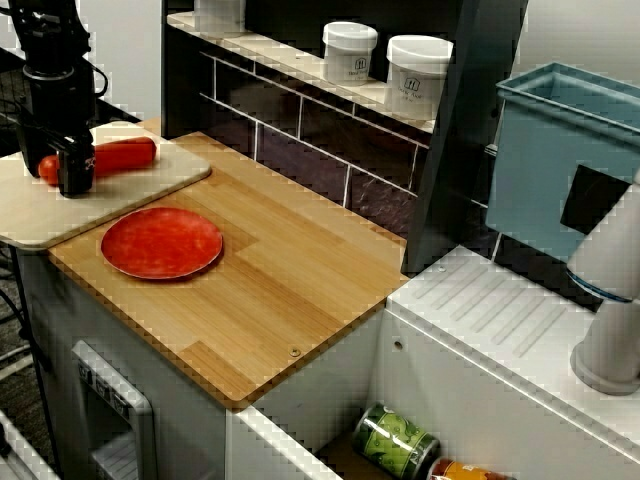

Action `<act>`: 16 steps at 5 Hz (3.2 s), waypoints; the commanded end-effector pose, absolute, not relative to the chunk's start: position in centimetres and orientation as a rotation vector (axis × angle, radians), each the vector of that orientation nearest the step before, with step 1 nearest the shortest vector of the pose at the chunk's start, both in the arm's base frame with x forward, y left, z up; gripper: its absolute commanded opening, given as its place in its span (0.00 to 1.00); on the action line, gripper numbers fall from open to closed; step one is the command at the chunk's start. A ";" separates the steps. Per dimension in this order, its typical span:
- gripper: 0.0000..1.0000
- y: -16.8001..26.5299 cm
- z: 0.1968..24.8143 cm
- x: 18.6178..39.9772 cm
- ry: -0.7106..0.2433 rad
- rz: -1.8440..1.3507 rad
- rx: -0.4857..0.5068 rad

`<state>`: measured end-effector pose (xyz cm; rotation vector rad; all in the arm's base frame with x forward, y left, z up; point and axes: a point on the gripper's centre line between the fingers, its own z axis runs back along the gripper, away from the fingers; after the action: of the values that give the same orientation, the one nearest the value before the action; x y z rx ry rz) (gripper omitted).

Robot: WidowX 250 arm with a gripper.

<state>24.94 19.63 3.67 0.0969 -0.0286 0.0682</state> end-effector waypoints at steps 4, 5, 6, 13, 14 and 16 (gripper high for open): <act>1.00 18.1 6.6 22.3 -0.098 0.029 0.132; 1.00 17.9 6.8 21.4 -0.100 0.025 0.125; 1.00 17.7 7.1 20.0 -0.103 0.011 0.095; 1.00 16.7 6.1 15.6 -0.115 -0.015 0.106; 1.00 16.7 6.2 16.1 -0.115 -0.015 0.098; 1.00 16.9 7.9 19.8 -0.166 -0.049 0.061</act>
<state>20.12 17.10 6.71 0.0362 -0.1389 -0.0505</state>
